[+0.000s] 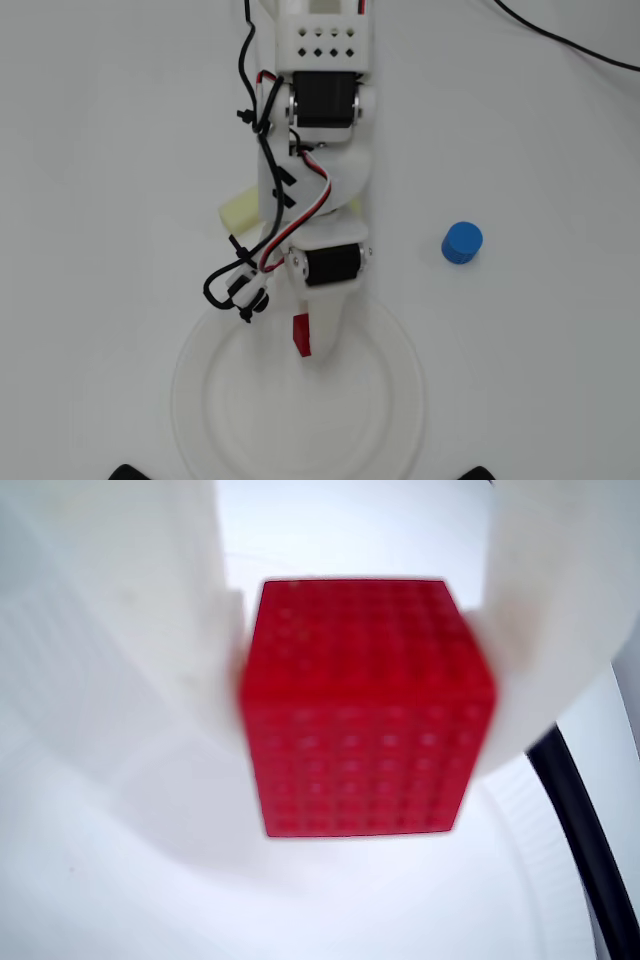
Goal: Grasp a red block and put it in the dish.
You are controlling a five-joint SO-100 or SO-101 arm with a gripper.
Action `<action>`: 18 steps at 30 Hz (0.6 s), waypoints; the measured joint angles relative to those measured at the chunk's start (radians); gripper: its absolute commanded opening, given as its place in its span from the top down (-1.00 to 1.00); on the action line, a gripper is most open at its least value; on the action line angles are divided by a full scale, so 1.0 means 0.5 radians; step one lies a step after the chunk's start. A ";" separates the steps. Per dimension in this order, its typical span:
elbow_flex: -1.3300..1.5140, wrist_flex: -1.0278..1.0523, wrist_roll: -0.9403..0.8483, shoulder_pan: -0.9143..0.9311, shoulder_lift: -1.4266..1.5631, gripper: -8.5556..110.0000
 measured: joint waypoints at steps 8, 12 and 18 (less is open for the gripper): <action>-0.037 0.000 -0.064 -0.028 -0.138 0.80; -0.046 0.000 -0.092 -0.034 -0.153 0.72; -0.055 0.055 -0.126 -0.034 -0.153 0.55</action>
